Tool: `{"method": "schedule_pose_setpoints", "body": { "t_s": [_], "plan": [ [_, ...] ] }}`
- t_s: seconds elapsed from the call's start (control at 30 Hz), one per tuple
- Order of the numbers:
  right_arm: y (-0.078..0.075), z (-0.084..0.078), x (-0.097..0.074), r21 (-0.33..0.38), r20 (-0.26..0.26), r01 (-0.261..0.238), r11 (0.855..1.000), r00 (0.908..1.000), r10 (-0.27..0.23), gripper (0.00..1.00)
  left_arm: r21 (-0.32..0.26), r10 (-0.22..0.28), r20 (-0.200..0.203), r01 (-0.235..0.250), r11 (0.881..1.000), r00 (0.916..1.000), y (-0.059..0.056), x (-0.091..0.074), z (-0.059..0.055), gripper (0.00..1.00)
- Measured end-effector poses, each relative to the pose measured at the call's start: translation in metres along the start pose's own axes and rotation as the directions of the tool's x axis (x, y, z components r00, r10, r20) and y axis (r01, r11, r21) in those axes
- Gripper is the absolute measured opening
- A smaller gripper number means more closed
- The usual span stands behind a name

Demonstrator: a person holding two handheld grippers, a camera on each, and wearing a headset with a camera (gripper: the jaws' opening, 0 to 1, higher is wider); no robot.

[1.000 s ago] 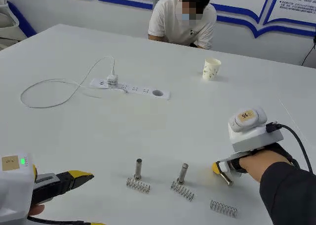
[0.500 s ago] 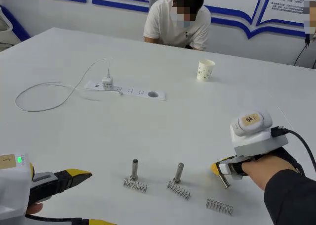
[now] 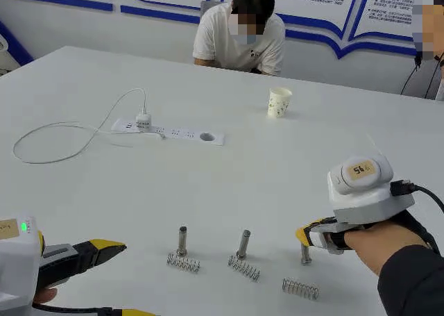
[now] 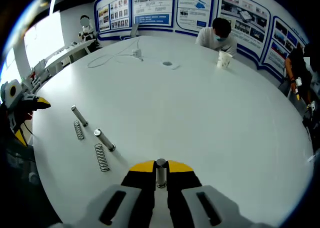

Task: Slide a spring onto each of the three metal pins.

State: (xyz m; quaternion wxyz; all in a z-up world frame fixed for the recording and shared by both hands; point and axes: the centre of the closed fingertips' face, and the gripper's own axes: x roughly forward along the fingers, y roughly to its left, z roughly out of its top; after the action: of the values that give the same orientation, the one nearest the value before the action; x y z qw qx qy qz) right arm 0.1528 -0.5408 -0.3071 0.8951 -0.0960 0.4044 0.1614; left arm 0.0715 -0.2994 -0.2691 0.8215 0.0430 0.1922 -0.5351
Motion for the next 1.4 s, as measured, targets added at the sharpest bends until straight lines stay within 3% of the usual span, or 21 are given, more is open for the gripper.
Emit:
{"method": "schedule_pose_setpoints", "body": {
  "t_s": [0.7,1.4],
  "plan": [
    [0.002,-0.012,-0.012,0.021,0.009,0.008,1.000,0.9999,-0.009,0.09,0.021,-0.003,0.000,0.003,1.000,1.0000,-0.005,-0.003,0.004,0.75],
    [0.004,-0.011,-0.019,-0.041,0.050,0.007,0.999,0.9987,-0.005,0.12,0.027,-0.002,-0.001,0.003,1.000,1.0000,-0.009,-0.004,0.006,0.75]
  ]
}}
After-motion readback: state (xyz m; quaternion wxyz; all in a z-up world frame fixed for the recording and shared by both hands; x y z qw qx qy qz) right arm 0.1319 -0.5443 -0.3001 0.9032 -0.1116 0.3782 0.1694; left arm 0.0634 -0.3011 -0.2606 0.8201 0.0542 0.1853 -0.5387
